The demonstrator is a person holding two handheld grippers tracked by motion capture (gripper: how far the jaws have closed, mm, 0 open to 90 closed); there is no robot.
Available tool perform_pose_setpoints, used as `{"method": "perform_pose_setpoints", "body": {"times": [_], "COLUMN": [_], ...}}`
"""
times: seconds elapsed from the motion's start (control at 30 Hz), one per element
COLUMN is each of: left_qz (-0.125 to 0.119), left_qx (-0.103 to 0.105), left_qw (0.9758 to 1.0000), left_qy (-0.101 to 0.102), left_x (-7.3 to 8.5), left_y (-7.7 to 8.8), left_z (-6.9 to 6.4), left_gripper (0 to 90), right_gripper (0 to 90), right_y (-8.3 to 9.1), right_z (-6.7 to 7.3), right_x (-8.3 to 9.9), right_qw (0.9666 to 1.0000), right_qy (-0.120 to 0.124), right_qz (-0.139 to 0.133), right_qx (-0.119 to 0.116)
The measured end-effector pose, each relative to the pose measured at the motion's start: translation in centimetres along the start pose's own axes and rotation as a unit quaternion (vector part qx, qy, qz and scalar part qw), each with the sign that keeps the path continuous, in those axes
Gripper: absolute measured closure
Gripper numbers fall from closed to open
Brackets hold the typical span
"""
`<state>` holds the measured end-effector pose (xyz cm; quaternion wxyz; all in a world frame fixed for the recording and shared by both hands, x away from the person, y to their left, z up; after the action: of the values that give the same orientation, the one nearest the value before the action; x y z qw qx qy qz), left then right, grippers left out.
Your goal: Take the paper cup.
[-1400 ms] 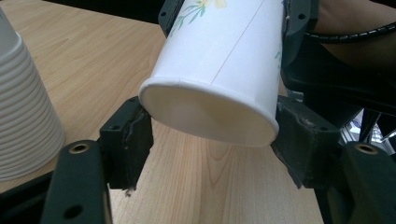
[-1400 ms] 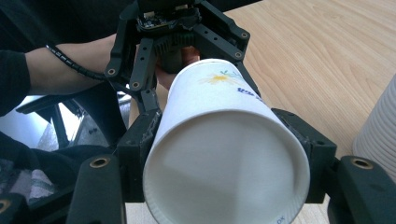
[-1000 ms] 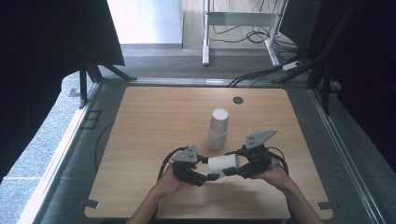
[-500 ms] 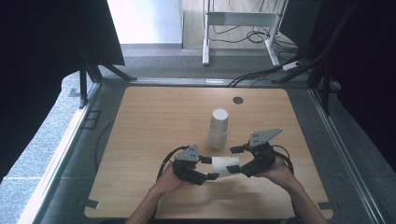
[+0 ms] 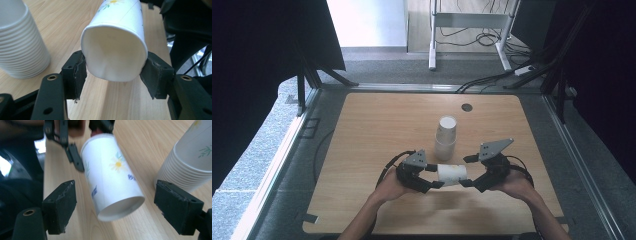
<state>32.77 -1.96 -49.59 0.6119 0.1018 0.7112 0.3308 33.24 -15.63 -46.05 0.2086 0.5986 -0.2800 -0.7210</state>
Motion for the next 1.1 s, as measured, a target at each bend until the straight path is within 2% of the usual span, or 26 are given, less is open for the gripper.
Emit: {"method": "perform_pose_setpoints", "body": {"times": [0.13, 0.23, 0.43, 0.6, 0.73, 1.0, 1.1], "left_qz": [0.028, 0.057, 0.107, 0.136, 0.150, 0.156, 0.150], "left_qx": [-0.005, -0.009, -0.008, -0.005, -0.003, 0.001, 0.004], "left_qw": [0.9995, 0.9980, 0.9930, 0.9887, 0.9863, 0.9847, 0.9859], "left_qy": [-0.011, -0.024, -0.050, -0.063, -0.069, -0.077, -0.074], "left_x": [-0.5, -0.8, -1.3, -1.6, -1.8, -2.0, -2.1], "left_y": [0.3, 0.5, 0.9, 0.9, 0.7, 0.3, 0.1], "left_z": [0.3, 0.6, 0.6, 0.4, 0.2, -0.1, -0.2], "left_gripper": [39.3, 39.2, 39.2, 39.2, 39.2, 39.0, 36.6], "right_gripper": [16.6, 16.3, 16.4, 18.3, 22.2, 34.6, 36.0], "right_y": [-0.5, -1.1, -2.5, -3.6, -4.3, -5.0, -5.1], "right_z": [0.1, 0.1, 0.2, 0.0, 0.0, 0.0, 0.1], "right_x": [0.2, 0.2, 0.2, 0.4, 0.4, 1.1, 1.3], "right_qw": [0.9990, 0.9971, 0.9918, 0.9892, 0.9882, 0.9856, 0.9863], "right_qy": [0.021, 0.040, 0.070, 0.077, 0.079, 0.078, 0.074], "right_qz": [0.035, 0.061, 0.102, 0.121, 0.128, 0.148, 0.146], "right_qx": [0.016, 0.023, 0.033, 0.030, 0.026, 0.020, 0.019]}}
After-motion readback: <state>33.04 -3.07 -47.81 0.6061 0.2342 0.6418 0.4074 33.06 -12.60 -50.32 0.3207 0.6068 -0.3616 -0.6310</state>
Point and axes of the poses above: each handheld gripper's, and its own axes: y roughly backward along the jaws, x roughly out of its underside, z roughly to its left, the point moved 9 cm from there along -y, roughly forward along the jaws, and after that the axes turned 8 degrees about -x, right-handed, at the moved point
